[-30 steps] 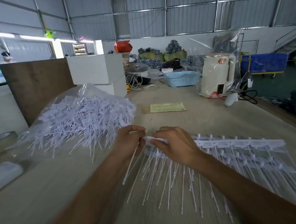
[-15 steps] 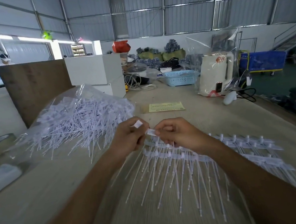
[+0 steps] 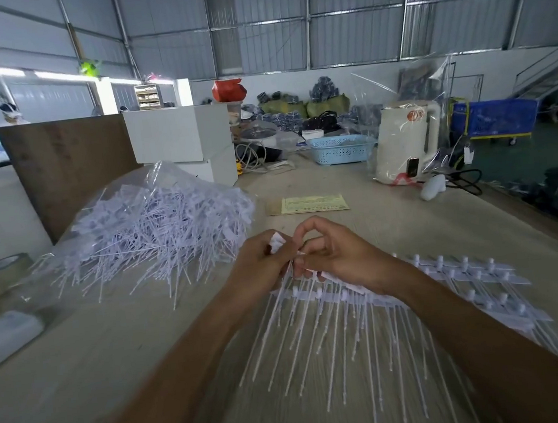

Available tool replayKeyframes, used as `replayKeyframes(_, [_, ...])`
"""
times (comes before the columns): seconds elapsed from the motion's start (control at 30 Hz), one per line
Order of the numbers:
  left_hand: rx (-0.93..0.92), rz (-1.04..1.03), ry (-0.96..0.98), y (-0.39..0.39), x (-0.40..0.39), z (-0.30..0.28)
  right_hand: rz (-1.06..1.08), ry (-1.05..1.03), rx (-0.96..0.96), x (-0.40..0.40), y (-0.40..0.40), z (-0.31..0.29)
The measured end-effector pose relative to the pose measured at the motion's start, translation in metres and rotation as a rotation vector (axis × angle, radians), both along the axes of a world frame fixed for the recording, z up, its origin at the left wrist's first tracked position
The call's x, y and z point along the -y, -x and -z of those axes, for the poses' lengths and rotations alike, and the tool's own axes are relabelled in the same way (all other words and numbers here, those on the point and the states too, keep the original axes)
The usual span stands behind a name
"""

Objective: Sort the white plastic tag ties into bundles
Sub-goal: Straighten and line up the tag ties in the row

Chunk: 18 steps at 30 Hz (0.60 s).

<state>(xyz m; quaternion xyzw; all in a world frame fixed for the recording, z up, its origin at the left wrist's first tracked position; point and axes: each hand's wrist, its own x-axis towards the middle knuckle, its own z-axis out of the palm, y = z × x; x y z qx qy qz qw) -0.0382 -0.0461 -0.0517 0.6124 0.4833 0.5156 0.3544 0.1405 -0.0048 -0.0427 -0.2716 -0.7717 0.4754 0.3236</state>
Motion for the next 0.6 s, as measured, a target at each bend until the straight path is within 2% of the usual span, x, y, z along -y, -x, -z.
replayKeyframes(0.1, [-0.104,-0.103,-0.117,-0.001,0.0,0.001,0.056,0.032,0.051,0.0,0.002,0.001])
replayKeyframes(0.23, [-0.108,-0.135,-0.167,0.0,0.0,0.002,0.015,-0.111,0.254,0.0,0.0,0.0])
replayKeyframes(0.37, [0.101,-0.006,-0.025,-0.004,0.003,0.006,0.07,-0.139,0.154,0.003,0.0,-0.001])
replayKeyframes(0.47, [0.075,-0.024,-0.053,-0.009,0.005,0.007,0.073,-0.13,0.131,0.003,0.002,-0.002])
replayKeyframes(0.6, [0.099,-0.05,-0.079,-0.01,0.007,0.003,0.023,-0.079,0.2,0.005,0.003,-0.005])
